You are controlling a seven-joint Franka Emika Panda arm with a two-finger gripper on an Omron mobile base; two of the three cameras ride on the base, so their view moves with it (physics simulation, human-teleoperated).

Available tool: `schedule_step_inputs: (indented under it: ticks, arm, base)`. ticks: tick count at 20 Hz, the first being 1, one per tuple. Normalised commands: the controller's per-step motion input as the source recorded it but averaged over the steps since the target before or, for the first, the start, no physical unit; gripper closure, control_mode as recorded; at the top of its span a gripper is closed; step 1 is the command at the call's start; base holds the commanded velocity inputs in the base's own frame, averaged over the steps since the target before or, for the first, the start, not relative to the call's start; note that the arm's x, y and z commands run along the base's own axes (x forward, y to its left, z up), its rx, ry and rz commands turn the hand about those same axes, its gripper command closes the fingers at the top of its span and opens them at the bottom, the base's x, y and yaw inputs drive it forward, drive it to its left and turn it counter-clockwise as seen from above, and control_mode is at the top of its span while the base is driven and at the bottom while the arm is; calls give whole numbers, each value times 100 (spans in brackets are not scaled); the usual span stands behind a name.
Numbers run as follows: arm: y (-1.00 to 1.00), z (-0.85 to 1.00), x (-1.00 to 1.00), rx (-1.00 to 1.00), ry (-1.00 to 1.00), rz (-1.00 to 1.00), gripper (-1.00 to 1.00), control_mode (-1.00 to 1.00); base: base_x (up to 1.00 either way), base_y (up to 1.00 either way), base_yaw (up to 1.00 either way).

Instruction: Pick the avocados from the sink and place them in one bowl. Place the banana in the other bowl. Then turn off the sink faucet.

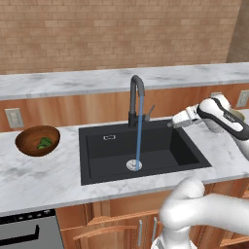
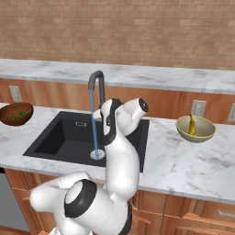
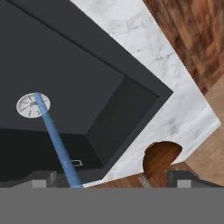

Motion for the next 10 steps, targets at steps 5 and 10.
schedule_step_inputs:
  ticks: [5,10]
  arm:
    - [-27,-25,44,-6,-29,35,-100,-100]
    - [-31,-21,30,-2,-44,32,-100,-100]
  base:
    - [0,0,0]
    - [0,0,0]
